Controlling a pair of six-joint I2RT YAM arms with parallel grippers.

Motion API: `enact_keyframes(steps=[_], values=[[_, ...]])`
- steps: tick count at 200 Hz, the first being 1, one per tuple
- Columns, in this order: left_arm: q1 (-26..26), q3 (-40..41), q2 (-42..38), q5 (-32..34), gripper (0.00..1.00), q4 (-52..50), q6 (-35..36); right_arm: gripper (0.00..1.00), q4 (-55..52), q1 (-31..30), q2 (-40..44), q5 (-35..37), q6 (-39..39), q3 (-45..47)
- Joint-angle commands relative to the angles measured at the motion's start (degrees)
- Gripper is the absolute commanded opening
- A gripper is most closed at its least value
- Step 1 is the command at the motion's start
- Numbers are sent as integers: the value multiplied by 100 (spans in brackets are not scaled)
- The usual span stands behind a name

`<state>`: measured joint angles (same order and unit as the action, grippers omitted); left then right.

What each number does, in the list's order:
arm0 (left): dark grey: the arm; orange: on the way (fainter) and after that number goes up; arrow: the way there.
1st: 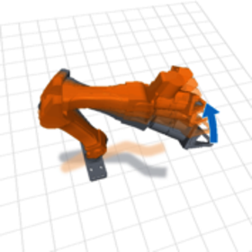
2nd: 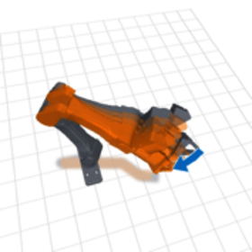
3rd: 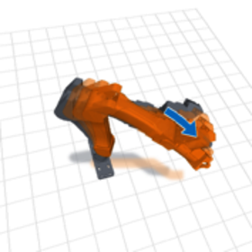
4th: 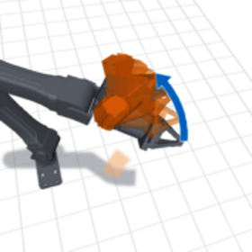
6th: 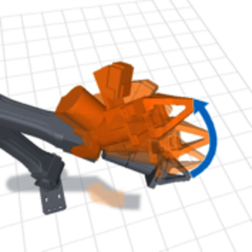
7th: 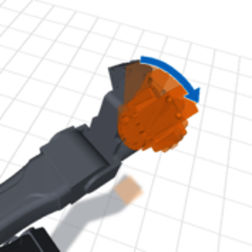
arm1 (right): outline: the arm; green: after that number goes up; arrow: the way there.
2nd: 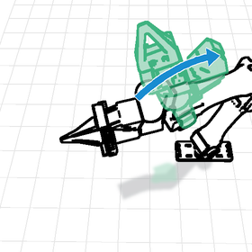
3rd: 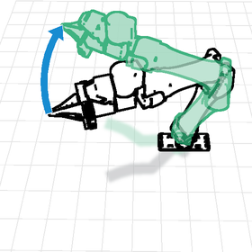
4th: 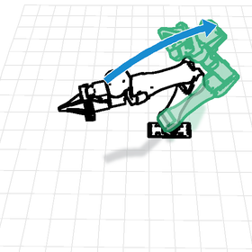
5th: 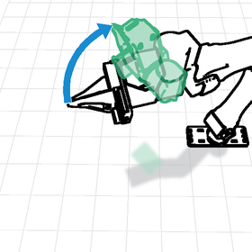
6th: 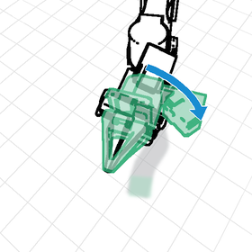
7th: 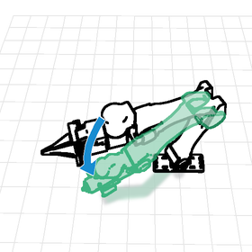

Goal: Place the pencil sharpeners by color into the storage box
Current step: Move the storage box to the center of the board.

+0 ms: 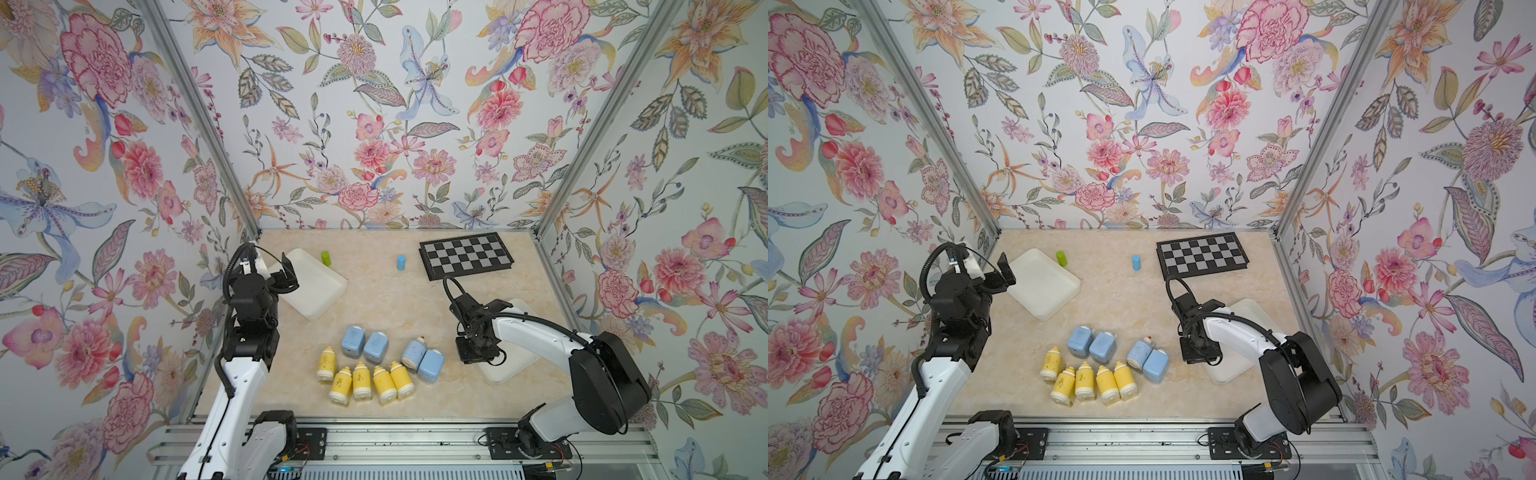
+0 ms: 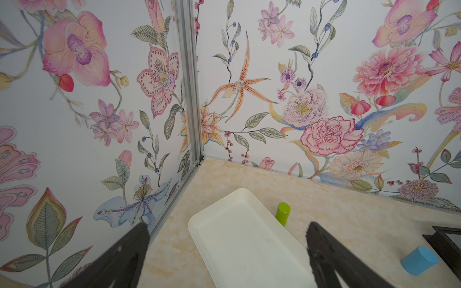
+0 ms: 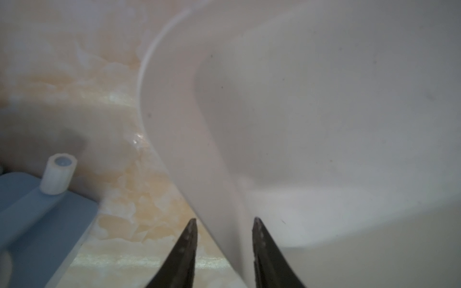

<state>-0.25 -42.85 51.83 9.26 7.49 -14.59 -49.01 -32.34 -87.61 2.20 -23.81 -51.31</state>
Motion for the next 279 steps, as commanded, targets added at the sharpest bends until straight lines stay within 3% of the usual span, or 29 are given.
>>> enact_keyframes(steps=[1,44,142,213,279], values=[[-50,58,-68,72,99,-10,-51,22,158,91,-252,-178,65,-45],[-78,66,-95,137,99,-27,-9,9,236,149,-724,-315,131,-516],[-124,60,-39,221,99,-31,10,8,139,193,-2030,-507,160,-2069],[-122,-126,174,124,99,60,-158,34,-56,191,-1968,-402,110,-2390],[-122,-145,246,137,99,-10,-161,51,-1303,-45,-926,-39,-511,-2635]])
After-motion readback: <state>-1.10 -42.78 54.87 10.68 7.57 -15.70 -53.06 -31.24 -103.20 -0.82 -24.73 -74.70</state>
